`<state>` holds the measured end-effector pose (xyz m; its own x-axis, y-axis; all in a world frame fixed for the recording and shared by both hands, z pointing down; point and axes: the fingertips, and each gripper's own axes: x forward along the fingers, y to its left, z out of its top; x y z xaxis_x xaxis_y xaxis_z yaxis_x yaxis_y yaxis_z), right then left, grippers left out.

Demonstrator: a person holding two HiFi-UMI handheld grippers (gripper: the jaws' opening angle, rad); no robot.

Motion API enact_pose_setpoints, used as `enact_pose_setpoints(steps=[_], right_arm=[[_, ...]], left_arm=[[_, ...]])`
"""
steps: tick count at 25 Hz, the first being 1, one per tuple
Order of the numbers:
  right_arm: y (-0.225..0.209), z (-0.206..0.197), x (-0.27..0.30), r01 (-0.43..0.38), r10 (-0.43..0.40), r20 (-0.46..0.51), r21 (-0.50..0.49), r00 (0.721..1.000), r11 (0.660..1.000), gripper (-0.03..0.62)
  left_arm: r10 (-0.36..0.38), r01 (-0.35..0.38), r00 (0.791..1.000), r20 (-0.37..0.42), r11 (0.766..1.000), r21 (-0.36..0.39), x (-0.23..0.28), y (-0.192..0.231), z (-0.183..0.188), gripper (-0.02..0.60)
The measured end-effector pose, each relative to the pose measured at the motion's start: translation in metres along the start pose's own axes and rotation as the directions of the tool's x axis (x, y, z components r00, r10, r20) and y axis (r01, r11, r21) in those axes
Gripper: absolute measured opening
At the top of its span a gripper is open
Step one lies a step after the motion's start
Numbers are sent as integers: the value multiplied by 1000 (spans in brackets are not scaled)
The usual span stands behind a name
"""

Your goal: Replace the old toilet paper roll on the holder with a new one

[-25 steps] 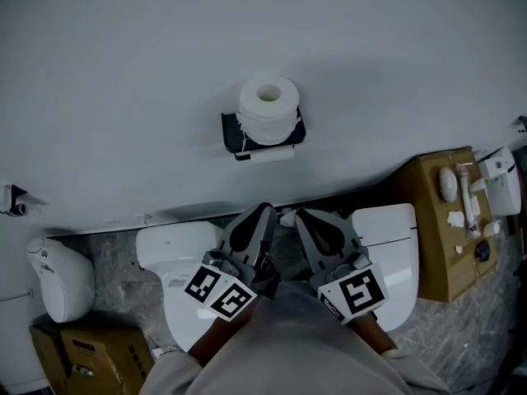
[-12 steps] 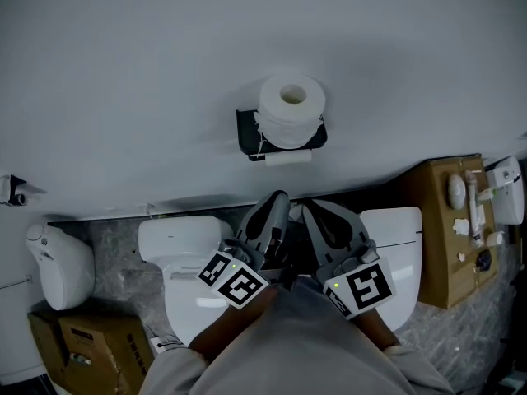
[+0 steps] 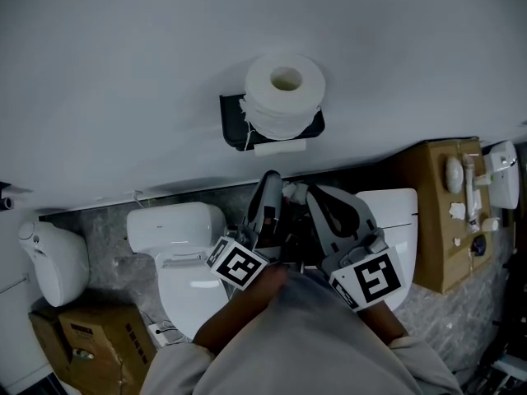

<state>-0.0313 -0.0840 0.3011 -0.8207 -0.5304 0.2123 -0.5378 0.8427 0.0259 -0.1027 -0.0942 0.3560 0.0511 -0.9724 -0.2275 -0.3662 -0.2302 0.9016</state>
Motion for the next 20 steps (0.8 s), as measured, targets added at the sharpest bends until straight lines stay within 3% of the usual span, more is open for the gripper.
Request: enact_pose_setpoints(steps=[10, 14, 20], right_arm=[[-7, -6, 7, 0, 0, -25, 2, 1000, 1000, 17], [-14, -11, 8, 12, -12, -42, 5, 999, 1000, 17], [-23, -17, 9, 29, -28, -64, 11, 998, 1000, 17]], left_arm=[[41, -42, 999, -4, 993, -114, 17, 35, -19, 14], [-17, 21, 1000, 20, 976, -218, 32, 33, -24, 118], [16, -11, 1000, 15, 960, -278, 41, 50, -30, 192]])
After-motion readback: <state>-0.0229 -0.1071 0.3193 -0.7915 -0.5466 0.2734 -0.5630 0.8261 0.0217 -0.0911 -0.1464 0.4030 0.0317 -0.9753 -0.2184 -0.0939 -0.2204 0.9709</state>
